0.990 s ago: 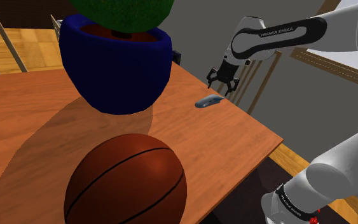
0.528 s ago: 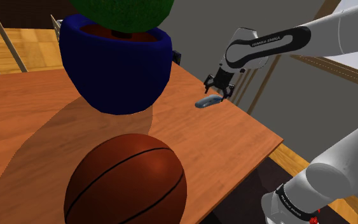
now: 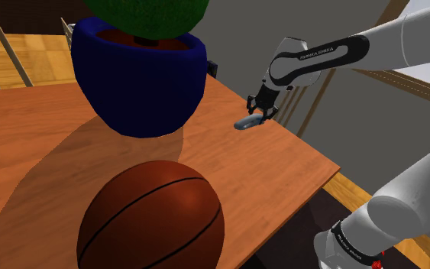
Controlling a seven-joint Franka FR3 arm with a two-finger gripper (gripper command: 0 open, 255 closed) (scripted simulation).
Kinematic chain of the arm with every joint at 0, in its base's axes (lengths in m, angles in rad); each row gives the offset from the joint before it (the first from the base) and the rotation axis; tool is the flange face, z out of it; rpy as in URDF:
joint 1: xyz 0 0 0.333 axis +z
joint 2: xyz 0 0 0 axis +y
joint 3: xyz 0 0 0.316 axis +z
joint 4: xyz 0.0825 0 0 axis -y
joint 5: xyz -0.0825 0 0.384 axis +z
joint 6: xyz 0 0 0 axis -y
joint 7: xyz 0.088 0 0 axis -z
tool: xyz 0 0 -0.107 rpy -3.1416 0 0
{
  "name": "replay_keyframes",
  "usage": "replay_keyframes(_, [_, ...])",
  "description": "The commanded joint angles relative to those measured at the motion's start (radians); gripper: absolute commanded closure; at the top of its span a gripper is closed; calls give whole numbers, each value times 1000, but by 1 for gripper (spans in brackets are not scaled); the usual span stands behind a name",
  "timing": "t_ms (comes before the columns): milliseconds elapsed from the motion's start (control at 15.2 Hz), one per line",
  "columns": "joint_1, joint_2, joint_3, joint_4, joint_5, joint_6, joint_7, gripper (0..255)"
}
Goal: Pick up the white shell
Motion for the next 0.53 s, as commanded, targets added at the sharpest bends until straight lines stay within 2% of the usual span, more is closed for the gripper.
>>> replay_keyframes(0, [0, 1, 0, 0, 0, 1, 0, 255])
replay_keyframes(264, [0, 2, 0, -1, 0, 2, 0, 255])
replay_keyframes(462, [-1, -19, -1, 19, -1, -38, 2, 255])
